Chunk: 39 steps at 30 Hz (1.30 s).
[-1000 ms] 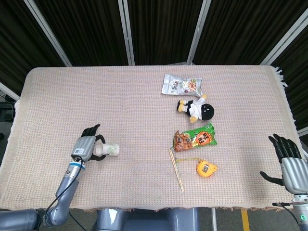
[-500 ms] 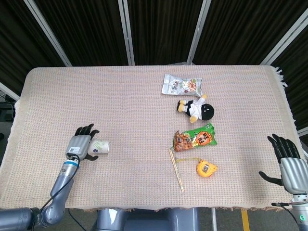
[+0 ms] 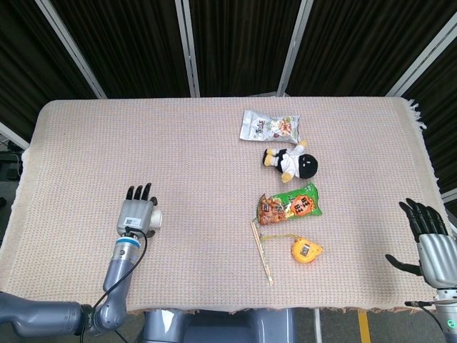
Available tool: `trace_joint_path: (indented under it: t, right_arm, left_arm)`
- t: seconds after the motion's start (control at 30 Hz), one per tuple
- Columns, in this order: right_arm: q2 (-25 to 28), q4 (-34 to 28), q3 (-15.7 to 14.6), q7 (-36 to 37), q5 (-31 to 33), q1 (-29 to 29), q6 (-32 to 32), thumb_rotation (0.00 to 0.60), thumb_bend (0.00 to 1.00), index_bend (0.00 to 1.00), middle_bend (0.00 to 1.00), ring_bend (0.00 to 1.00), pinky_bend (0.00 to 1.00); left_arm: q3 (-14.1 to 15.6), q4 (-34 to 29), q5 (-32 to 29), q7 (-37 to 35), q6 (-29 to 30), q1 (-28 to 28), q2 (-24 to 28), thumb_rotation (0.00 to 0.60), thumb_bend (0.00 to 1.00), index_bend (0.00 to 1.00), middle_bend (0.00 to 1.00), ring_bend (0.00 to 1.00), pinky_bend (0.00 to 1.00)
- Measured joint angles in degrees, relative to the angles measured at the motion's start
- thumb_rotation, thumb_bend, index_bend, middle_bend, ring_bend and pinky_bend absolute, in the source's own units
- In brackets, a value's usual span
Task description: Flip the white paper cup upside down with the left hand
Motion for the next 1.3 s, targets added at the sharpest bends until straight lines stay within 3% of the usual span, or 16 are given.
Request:
trace_joint_path:
  t: [0.17,0.57,0.73,0.87,1.1,1.3]
  right_arm:
    - [0.05,0.07,0.03,0.25,0.0,-0.03,0.06,0.6,0.0,0.0,0.0,0.0,0.0]
    - [-0.09,-0.04,-0.05,-0.28,-0.06,0.05,-0.11,0.6,0.0,0.0,0.0,0.0,0.0]
    - [-0.17,-0.04,-0.07,-0.47,-0.1,0.06,-0.08,0.6,0.0,0.0,0.0,0.0,0.0]
    - [-0.1,0.03,-0.06,-0.4,0.0,0.09,-0.21,0.6,0.0,0.0,0.0,0.0,0.0]
    - [-0.22,0.11,-0.08,-0.62,0.09,0.21,-0.48,0.6,0.0,0.0,0.0,0.0,0.0]
    - [-0.26,0.03,-0.1,-0.89,0.11,0.24,-0.54,0.6,0.0,0.0,0.0,0.0,0.0]
  left_arm:
    - [0.17,1.59,0.53,0.16,0.96,-0.09,-1.71,0.6,0.08,0.47,0.0,0.0,0.0]
    - [-0.81,0.99,4.8,-8.1,-0.14,1.8,-1.43,0.6,0.09,0.47,0.0,0.0,0.0]
    - [-1.33,0.6,10.34,-17.58,-1.52,3.26,-1.47,0.6,0.09,0.46,0.0,0.0,0.0]
    - [-1.57,1.61,16.05,-29.13,-2.79,4.75,-2.42,0.6,0.09,0.46,0.0,0.0,0.0]
    - [-0.64,9.67,28.87,-49.8,-5.33,7.75,-5.43,0.6,0.09,0.46,0.0,0.0,0.0]
    - [0.89,15.47,32.32,-55.48,-7.49,10.27,-6.94,0.6,0.09,0.46,0.0,0.0,0.0]
